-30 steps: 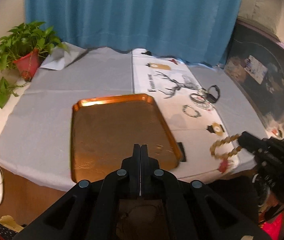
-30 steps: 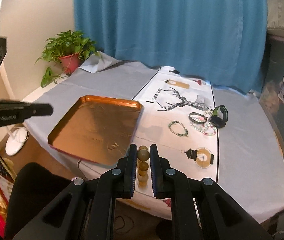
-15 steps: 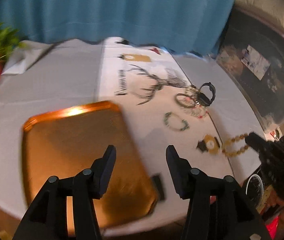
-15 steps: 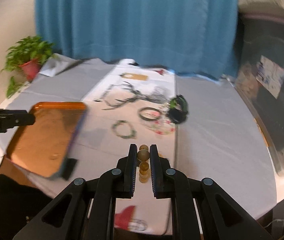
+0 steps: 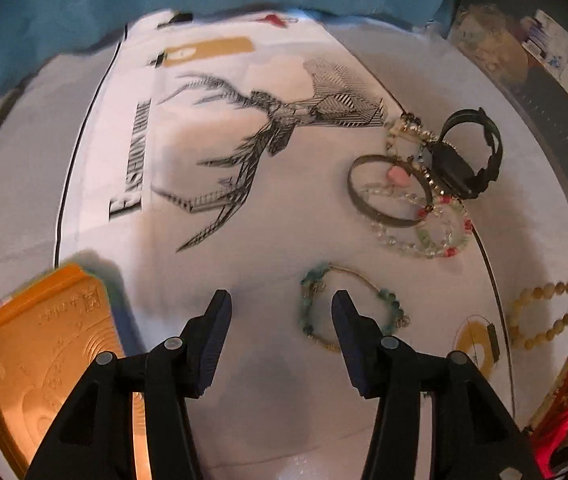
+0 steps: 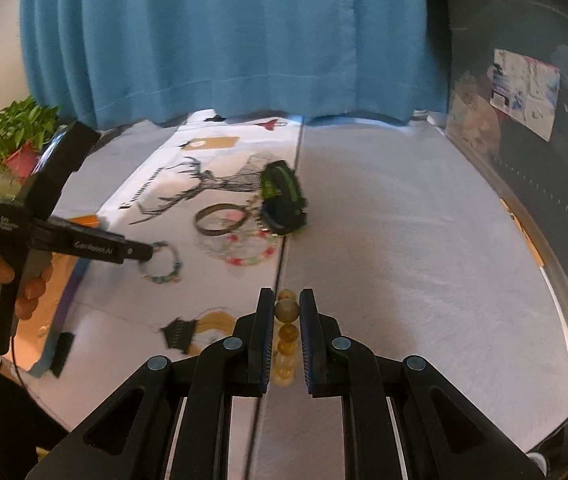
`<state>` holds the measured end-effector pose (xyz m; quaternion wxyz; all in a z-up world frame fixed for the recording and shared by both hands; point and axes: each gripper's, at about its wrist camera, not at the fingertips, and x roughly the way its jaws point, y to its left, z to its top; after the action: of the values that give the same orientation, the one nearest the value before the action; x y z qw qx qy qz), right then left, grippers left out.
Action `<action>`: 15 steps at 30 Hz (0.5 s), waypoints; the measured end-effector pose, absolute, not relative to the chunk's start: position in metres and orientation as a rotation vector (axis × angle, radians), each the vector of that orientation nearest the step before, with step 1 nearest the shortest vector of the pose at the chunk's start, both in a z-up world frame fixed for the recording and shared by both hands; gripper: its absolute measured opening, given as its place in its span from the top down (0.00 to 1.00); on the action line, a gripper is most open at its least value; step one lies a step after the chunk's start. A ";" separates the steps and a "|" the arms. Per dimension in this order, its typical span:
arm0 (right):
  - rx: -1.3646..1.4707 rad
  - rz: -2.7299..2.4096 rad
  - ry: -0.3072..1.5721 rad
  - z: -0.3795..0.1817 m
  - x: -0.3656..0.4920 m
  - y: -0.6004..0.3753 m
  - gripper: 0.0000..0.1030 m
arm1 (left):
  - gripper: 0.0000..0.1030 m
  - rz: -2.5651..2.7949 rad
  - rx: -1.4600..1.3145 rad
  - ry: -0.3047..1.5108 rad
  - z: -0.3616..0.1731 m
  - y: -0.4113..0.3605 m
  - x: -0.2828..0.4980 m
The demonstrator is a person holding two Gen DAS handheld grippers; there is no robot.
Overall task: Organize jewelry
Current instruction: 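Lift and carry both bracelets over the copper tray with both tools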
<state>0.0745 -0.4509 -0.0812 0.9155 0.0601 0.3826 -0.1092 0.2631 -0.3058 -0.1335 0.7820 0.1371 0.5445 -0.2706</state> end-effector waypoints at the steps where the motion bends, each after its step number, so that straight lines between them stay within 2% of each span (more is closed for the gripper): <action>1: 0.129 -0.233 0.789 -0.084 0.076 -0.455 0.87 | 0.53 -0.586 0.307 1.166 -0.134 -0.308 0.262; 2: 0.137 -0.244 0.792 -0.087 0.077 -0.460 0.87 | 0.53 -0.586 0.323 1.155 -0.134 -0.310 0.259; 3: 0.142 -0.250 0.794 -0.089 0.078 -0.464 0.87 | 0.68 -0.589 0.353 1.134 -0.135 -0.313 0.255; 4: 0.145 -0.259 0.798 -0.092 0.079 -0.467 0.87 | 0.95 -0.613 0.381 1.116 -0.134 -0.317 0.250; 8: 0.176 -0.283 0.813 -0.100 0.083 -0.478 0.87 | 0.96 -0.661 0.382 1.096 -0.119 -0.321 0.237; 15: 0.179 -0.296 0.795 -0.081 0.070 -0.472 0.87 | 0.96 -0.670 0.263 0.988 -0.047 -0.281 0.213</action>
<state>0.0702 -0.4725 -0.0812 0.9076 0.0867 0.3850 -0.1435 0.2126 -0.2815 -0.0467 0.8190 0.1233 0.4638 -0.3146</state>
